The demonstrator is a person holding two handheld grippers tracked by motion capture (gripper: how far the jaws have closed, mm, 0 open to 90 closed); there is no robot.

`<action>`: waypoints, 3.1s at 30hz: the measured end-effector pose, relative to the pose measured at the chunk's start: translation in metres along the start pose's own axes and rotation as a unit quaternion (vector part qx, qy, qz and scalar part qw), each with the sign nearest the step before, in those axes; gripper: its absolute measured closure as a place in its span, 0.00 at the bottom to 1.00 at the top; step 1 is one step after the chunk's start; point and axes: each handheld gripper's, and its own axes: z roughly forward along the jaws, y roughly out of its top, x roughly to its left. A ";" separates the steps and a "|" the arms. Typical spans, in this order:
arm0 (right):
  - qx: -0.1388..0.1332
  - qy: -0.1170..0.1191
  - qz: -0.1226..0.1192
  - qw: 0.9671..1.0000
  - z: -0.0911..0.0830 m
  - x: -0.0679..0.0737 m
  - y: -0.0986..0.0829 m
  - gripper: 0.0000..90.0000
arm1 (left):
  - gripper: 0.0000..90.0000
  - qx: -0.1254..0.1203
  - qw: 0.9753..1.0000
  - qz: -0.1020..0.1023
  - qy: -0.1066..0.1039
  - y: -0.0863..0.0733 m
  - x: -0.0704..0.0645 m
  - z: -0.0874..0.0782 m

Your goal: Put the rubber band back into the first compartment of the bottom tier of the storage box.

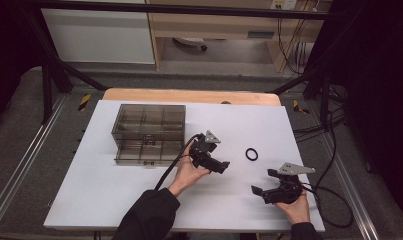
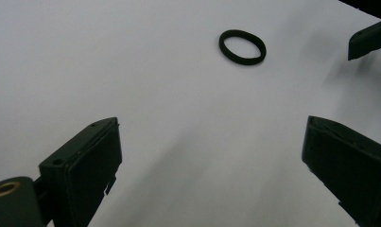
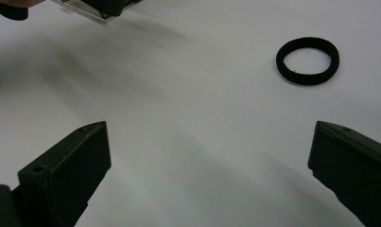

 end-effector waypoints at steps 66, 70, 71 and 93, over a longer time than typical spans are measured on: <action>-0.001 0.003 -0.003 1.000 0.000 0.000 0.000 0.01 | 0.72 0.020 0.999 -0.017 0.020 0.048 -0.027 0.107; -0.001 0.003 -0.003 1.000 0.001 0.000 0.000 0.01 | 0.79 0.021 0.999 -0.015 0.020 0.047 -0.027 0.107; -0.001 0.003 -0.003 1.000 0.001 0.000 0.000 0.01 | 0.79 0.021 0.999 -0.016 0.020 0.047 -0.027 0.107; -0.002 0.003 -0.003 1.000 0.001 0.000 0.000 0.01 | 0.95 0.026 0.999 0.000 0.024 0.047 -0.032 0.111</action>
